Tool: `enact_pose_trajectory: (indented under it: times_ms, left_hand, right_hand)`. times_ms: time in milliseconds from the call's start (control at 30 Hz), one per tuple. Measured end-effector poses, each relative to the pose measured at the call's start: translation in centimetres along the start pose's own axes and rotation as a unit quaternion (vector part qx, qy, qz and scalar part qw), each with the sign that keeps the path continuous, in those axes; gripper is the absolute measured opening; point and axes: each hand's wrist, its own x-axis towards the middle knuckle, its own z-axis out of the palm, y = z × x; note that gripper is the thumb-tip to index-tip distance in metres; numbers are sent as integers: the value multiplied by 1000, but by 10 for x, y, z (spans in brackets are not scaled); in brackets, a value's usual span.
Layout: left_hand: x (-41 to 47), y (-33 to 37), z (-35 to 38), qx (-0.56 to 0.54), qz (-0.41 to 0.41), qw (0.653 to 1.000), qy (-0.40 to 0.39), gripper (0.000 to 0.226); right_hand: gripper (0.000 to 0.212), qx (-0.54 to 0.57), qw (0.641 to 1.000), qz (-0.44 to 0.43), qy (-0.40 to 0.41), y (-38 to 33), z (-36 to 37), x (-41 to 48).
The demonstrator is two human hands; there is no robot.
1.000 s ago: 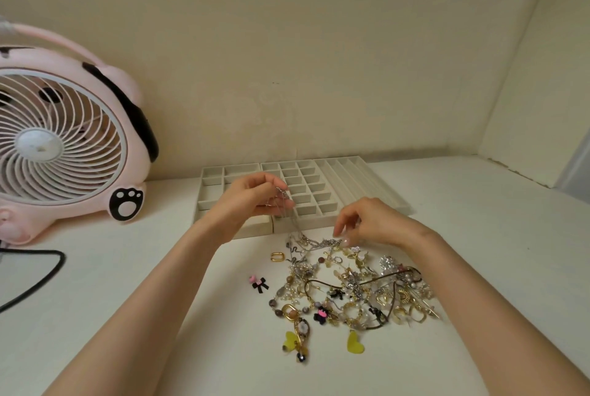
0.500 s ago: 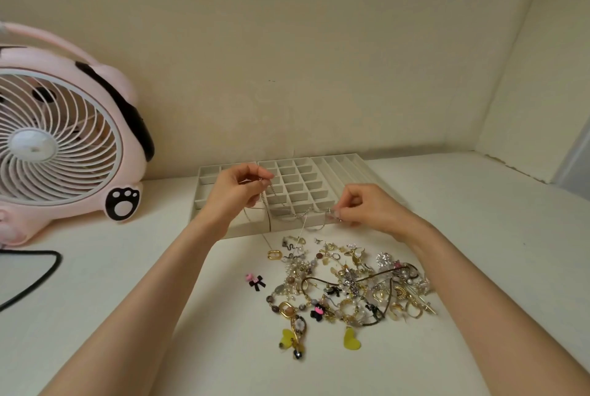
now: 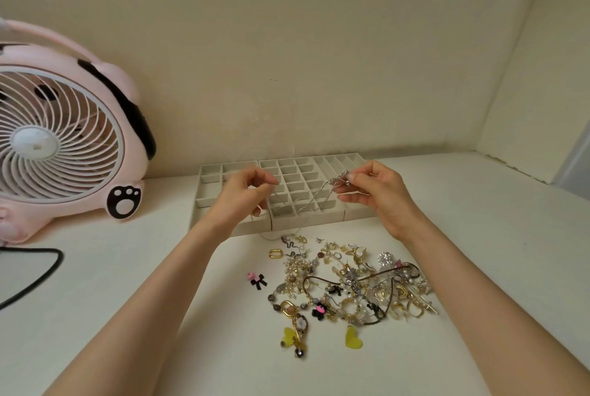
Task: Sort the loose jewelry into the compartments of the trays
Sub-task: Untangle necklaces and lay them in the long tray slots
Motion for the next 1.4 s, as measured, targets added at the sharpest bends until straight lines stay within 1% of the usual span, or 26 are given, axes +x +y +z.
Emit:
enact_pose_trajectory:
  times_ms: [100, 167, 233, 367, 533, 667, 733, 767, 800, 833, 900, 933, 1000, 1100, 1167, 1300, 1400]
  left_hand:
    - [-3, -1, 5, 23, -38, 997, -64, 4]
    - [-5, -1, 7, 28, -67, 992, -107, 4]
    - [-6, 0, 8, 40, -75, 989, -121, 4]
    - [-4, 0, 10, 117, -34, 986, -112, 4]
    - [-5, 2, 13, 158, -19, 979, -131, 3]
    - [-9, 5, 14, 246, 26, 956, -155, 9]
    - [-11, 9, 17, 268, 63, 951, -143, 11]
    - [-12, 10, 18, 254, 85, 954, -132, 11]
    - [-13, 13, 20, 216, 99, 963, -127, 12]
    - [-14, 16, 22, 156, 100, 974, -132, 13]
    - [-18, 21, 26, 25, 67, 984, -162, 18]
    - [-19, 22, 27, -9, 54, 984, -169, 20]
    - [-19, 21, 29, -20, 48, 985, -167, 20]
    - [-18, 18, 30, -20, 55, 986, -159, 6]
    - [-18, 18, 27, -39, 62, 987, -144, 2]
    - [-12, 16, 22, -56, 68, 992, -88, 6]
    - [-11, 15, 21, -67, 65, 993, -69, 8]
  right_hand:
    - [13, 16, 1000, 0, -13, 0, 0, 0]
    - [14, 17, 1000, 3, -22, -1, 1, -1]
    - [13, 9, 1000, 7, -28, -1, 3, -2]
    - [11, 2, 999, 9, -41, -1, 9, -5]
    - [11, -8, 999, -4, -48, -4, 13, -5]
    - [9, -11, 997, -13, -71, -5, 15, -6]
    - [10, -22, 996, -22, -86, -4, 17, -7]
    - [11, -30, 995, -27, -92, -4, 18, -8]
    - [12, -38, 994, -31, -98, -4, 19, -8]
    - [13, -45, 993, -36, -103, -4, 20, -9]
    - [14, -53, 992, -43, -109, -4, 21, -10]
    - [15, -54, 991, -45, -110, -4, 21, -10]
    - [16, -55, 991, -47, -109, -4, 21, -10]
    - [17, -62, 992, -45, -104, -3, 21, -10]
    - [18, -65, 992, -45, -102, -4, 20, -10]
    - [24, -79, 990, -50, -104, -5, 18, -9]
    - [30, -92, 989, -45, -108, -3, 16, -9]
